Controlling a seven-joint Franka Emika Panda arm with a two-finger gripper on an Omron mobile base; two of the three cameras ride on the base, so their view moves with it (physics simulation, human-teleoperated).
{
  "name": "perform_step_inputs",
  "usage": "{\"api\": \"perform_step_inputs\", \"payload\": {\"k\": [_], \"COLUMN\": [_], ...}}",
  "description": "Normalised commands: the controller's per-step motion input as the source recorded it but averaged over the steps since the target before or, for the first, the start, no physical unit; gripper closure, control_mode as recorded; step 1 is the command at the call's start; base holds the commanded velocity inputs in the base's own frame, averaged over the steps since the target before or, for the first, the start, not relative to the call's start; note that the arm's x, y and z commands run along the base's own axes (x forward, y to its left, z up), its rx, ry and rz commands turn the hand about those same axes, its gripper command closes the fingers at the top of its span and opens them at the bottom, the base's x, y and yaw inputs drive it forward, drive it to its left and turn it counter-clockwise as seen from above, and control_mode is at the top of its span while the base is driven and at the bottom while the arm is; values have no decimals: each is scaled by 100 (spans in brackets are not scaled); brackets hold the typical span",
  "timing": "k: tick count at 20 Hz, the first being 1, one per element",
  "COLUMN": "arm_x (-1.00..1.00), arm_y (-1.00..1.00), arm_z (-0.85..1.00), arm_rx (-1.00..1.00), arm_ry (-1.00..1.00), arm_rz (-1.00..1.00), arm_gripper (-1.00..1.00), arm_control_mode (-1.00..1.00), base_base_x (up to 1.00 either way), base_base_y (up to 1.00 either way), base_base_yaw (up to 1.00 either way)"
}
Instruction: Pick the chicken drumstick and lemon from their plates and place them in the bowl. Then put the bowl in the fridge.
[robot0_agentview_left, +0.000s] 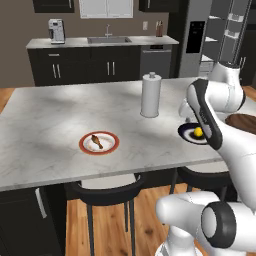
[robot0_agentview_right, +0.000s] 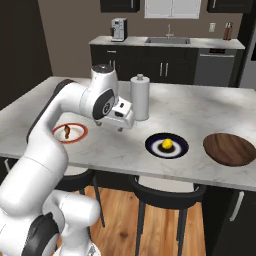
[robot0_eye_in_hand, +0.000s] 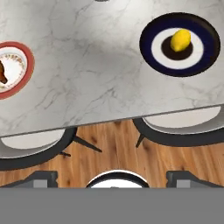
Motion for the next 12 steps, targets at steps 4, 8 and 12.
{"api": "perform_step_inputs", "payload": {"k": [4,8,12], "arm_x": [28,35,36], "arm_y": [-41,-44,-43], "arm_z": [-19,-19,-16], "arm_rx": [0,0,0], "arm_ry": [3,8,8], "arm_rz": [-33,-29,-28], "arm_gripper": [-100,-100,-100], "arm_control_mode": [-100,-100,-100], "base_base_x": [0,0,0], "base_base_y": [0,0,0], "base_base_yaw": [0,0,0]}}
